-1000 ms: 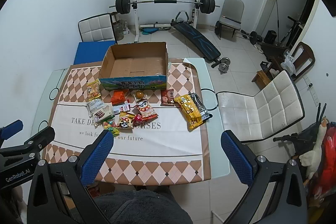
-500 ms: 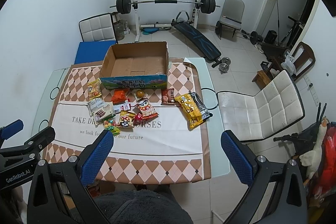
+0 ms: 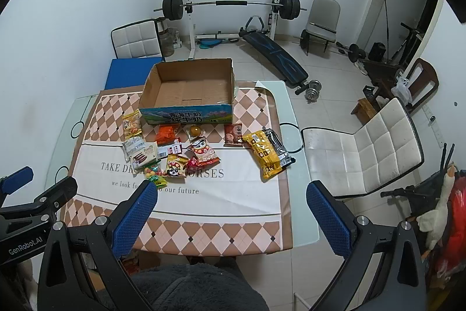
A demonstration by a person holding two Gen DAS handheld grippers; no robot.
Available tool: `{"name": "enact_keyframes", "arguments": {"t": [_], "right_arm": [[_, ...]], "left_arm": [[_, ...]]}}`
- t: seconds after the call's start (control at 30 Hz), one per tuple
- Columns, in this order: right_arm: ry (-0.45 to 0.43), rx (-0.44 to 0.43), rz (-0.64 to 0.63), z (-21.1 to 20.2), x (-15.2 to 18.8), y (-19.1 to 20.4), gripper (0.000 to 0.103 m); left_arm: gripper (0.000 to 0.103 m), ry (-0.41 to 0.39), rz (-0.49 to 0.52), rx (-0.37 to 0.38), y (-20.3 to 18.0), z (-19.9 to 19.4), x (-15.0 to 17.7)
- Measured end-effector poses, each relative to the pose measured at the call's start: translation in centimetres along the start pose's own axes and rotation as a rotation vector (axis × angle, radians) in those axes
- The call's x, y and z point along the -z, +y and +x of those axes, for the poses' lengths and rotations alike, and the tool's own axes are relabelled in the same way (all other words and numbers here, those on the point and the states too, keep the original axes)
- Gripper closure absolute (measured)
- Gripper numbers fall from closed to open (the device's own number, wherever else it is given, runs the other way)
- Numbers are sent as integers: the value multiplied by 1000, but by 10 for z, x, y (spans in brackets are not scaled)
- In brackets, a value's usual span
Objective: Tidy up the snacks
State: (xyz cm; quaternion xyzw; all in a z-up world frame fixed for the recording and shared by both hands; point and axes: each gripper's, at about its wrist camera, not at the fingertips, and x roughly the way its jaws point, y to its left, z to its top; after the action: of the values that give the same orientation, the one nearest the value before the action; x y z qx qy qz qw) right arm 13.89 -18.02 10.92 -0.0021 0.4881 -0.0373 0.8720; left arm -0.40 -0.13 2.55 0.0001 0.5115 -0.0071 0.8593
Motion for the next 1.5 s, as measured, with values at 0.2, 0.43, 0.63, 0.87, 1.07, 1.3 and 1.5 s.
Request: {"name": "enact_keyframes", "arguments": {"t": [0.2,0.43,0.63,0.87,1.07,1.3,1.5], "right_arm": [[8,-8,-3,2,-1,5,0],[46,-38,6,19,-10,1,0],[127,-63,78,80,-23,-30,0],[244,-23,89,198,-34,-79,0],[362,-4,57,331,-47,-120,0],[533,-41,-49,474,-51,-135,0],[621,-77,-146,550,-45,-132,0]], "left_arm": [[0,3,-2,2,-8,-3,-3],[0,25,-18,4,-14,11,-10],[0,78,-39,-10,-15,72,-22],[0,179,12,-46,-43,174,-44],[0,357,-48,21,-69,273,-63],[0,536,-151,71,-96,384,-75],[6,659,-249,87,-98,449,-71]]}}
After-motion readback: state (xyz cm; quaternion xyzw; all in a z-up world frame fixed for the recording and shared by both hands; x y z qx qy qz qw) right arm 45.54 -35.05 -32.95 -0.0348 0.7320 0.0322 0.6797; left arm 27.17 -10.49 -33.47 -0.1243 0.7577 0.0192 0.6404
